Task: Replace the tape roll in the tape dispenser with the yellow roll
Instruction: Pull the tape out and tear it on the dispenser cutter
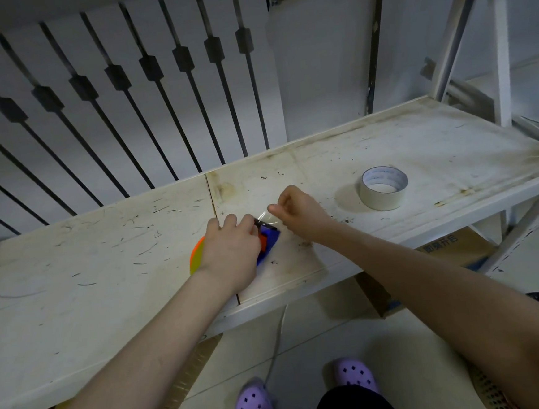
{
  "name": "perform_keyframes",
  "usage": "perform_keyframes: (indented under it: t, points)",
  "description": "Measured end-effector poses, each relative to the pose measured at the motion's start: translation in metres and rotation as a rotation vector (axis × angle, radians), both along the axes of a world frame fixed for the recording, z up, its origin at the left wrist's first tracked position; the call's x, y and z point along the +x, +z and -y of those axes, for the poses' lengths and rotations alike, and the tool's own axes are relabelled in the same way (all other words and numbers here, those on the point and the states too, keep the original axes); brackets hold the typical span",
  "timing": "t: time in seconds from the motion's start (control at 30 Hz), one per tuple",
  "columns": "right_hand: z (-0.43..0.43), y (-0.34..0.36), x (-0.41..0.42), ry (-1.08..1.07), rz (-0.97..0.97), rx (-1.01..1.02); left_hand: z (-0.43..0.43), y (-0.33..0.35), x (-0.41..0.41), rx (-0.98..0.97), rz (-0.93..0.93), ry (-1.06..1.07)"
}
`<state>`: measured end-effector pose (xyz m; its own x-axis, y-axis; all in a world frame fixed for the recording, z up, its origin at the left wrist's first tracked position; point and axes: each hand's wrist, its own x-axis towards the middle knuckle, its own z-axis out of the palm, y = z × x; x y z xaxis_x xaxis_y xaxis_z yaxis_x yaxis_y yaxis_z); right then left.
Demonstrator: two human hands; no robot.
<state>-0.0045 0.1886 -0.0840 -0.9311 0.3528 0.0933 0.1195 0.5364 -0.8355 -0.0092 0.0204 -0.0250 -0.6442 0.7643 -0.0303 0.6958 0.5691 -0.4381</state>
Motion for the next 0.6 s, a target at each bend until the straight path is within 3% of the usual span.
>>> perform_keyframes:
  t: [0.3,0.6]
  points:
    - [0.010,0.011,0.017,0.085,-0.139,-0.232,0.022,0.001,0.000,0.123,0.089,-0.089]
    - [0.017,0.005,0.032,-0.031,-0.081,-0.162,0.028,-0.007,0.002,0.178,0.022,-0.224]
